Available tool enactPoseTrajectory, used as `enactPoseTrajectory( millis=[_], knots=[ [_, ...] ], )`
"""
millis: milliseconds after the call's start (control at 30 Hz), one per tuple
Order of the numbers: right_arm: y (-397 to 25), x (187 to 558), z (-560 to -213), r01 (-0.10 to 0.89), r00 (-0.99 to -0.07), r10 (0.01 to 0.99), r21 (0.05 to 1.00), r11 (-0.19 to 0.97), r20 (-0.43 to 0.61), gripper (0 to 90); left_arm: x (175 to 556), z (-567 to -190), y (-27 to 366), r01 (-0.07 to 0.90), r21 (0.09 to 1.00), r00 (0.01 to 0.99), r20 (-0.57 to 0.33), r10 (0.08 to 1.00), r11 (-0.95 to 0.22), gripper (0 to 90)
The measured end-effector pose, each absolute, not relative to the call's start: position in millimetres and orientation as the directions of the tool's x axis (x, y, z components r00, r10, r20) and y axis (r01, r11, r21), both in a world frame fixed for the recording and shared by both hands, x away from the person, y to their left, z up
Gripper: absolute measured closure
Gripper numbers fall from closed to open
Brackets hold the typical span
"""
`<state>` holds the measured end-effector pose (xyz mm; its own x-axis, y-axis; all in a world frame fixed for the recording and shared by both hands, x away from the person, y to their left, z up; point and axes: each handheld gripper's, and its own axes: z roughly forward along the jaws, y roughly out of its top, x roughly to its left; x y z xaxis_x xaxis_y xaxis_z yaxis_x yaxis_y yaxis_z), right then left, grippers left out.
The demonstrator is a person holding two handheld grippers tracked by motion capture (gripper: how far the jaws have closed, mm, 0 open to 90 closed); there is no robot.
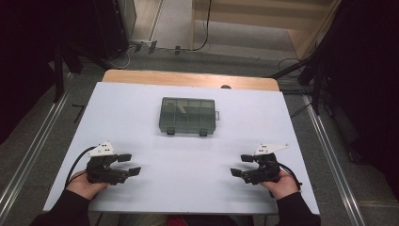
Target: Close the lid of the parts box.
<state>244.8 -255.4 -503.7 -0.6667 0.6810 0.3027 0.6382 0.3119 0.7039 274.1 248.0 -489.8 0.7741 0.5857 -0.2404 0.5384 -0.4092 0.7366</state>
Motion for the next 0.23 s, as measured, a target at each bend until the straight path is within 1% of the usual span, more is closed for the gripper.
enactPoseTrajectory(
  millis=[233],
  knots=[
    [-254.3, 245.0, -504.2, 0.642, -0.667, 0.680, 0.699, 0.316, 0.305, 22.4, 274.6, -490.1, 248.6, 0.543, 0.736, 0.771, -0.246, 0.588, -0.404, 28.5]
  ],
)
